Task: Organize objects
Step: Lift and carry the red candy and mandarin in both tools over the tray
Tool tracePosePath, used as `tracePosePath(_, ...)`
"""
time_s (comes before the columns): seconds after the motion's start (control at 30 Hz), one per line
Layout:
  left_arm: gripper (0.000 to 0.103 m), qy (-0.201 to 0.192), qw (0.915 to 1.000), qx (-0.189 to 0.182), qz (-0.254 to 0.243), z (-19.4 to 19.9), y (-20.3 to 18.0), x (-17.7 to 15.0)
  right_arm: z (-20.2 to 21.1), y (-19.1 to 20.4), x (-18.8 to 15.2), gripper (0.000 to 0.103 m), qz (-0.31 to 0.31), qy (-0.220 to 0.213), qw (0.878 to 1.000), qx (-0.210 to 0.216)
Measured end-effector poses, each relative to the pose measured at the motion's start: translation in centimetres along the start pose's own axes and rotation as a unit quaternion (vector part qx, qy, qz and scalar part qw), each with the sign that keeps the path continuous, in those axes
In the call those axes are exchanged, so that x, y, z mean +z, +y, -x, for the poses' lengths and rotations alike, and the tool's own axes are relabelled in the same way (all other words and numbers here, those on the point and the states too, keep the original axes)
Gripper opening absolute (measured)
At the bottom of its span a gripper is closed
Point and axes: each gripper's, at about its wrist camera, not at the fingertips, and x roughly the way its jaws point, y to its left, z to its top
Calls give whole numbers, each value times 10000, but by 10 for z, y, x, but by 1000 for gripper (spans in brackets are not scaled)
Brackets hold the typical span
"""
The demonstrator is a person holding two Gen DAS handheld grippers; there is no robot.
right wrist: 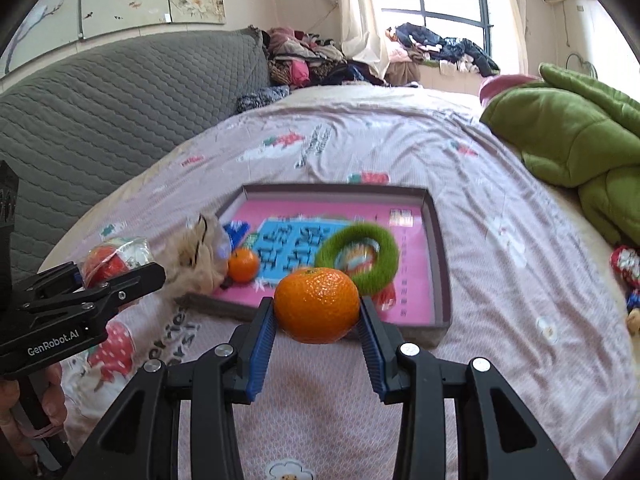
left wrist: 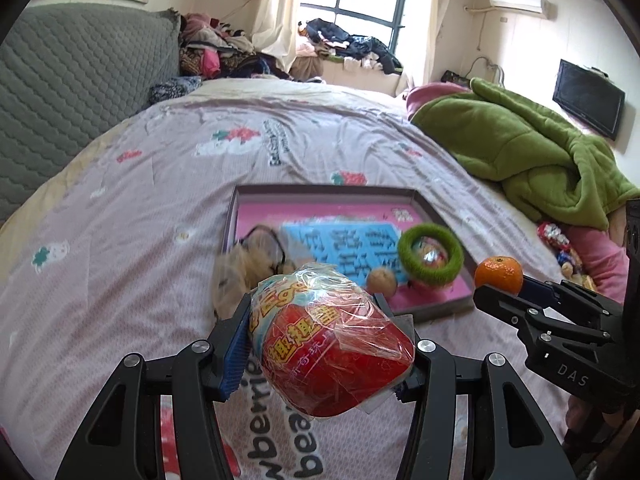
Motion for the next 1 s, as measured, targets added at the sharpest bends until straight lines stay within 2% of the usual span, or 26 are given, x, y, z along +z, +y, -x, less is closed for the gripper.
tracePosePath(0.47,57,-217,9997,-2,-127,-23,-10,49,-11,-3,53,41,142,-313,9994,-100)
tracePosePath(0.73,57,-130,9997,38,-221,-59,-14,60,-50,-15,66,41,169,-131,9994,-259)
tracePosePath(1.0,57,115,9996,108,-242,-100,-15,61,-105,-38,65,41,-111,276,9990,-324)
